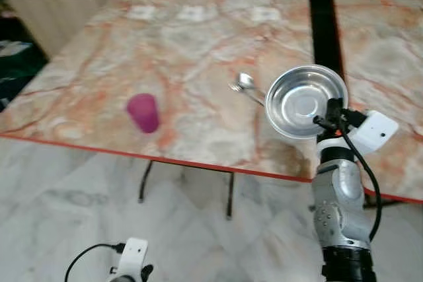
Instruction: Setting the table
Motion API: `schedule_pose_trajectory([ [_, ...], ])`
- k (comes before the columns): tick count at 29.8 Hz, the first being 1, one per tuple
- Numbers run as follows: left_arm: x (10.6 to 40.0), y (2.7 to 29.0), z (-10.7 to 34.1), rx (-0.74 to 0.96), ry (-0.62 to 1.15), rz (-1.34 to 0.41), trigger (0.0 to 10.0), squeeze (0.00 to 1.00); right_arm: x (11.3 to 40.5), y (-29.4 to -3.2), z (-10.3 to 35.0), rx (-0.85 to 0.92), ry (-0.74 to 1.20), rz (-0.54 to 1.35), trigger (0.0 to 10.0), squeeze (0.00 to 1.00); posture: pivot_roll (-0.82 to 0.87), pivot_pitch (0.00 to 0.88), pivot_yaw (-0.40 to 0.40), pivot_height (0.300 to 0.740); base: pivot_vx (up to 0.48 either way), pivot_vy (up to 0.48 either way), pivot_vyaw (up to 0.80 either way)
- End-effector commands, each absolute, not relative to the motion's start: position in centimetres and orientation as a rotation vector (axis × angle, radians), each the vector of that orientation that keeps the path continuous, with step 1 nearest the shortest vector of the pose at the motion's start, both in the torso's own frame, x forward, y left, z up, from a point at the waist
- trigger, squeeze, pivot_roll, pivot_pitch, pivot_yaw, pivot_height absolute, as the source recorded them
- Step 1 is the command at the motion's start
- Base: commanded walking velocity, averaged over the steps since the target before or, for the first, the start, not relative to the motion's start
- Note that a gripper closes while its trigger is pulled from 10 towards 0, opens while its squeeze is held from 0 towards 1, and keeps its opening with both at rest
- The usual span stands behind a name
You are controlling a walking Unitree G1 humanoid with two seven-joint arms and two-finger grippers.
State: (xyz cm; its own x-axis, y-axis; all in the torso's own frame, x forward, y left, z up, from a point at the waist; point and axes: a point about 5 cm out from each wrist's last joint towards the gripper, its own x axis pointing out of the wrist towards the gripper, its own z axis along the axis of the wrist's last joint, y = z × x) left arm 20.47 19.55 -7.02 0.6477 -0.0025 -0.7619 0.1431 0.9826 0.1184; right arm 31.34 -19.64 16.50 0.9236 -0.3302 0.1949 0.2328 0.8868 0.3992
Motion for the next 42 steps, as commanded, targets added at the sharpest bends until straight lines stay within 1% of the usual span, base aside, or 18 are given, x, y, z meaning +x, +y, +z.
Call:
schedule_pose_trajectory([
  [1, 19.3, 20.3, -7.6, 0.183, 0.904, -0.069, 10.0, 0.00, 31.4, -18.7, 16.7, 0.371, -0.279, -0.273, 10.0, 0.00, -0.11, 0.132, 0.052, 0.740, 0.000, -0.472, 0.00],
  [11, 19.4, 20.5, -7.5, 0.186, 0.902, -0.063, 10.0, 0.00, 31.6, -18.9, 16.8, 0.342, -0.289, -0.276, 10.0, 0.00, -0.12, 0.128, 0.049, 0.740, 0.000, -0.472, 0.00],
  [16, 19.4, 20.4, -7.5, 0.183, 0.900, -0.062, 10.0, 0.00, 31.6, -19.4, 17.1, 0.327, -0.299, -0.290, 10.0, 0.00, -0.12, 0.126, 0.043, 0.740, 0.000, -0.469, 0.00],
  [23, 19.6, 19.8, -7.5, 0.172, 0.896, -0.061, 10.0, 0.00, 31.8, -20.1, 17.4, 0.299, -0.305, -0.294, 10.0, 0.00, -0.14, 0.122, 0.024, 0.740, 0.000, -0.469, 0.00],
  [33, 19.6, 19.4, -7.6, 0.162, 0.899, -0.063, 10.0, 0.00, 31.8, -20.6, 18.1, 0.294, -0.330, -0.338, 10.0, 0.00, -0.14, 0.122, 0.021, 0.740, 0.000, -0.469, 0.00],
  [38, 19.4, 19.7, -7.6, 0.161, 0.904, -0.048, 10.0, 0.00, 31.4, -20.6, 17.7, 0.317, -0.311, -0.375, 10.0, 0.00, -0.14, 0.124, 0.029, 0.740, 0.000, -0.130, 0.00],
  [42, 19.3, 20.0, -7.7, 0.170, 0.908, -0.051, 10.0, 0.00, 31.0, -20.5, 17.4, 0.345, -0.305, -0.386, 10.0, 0.00, -0.15, 0.124, 0.040, 0.740, 0.000, 0.000, -0.79],
])
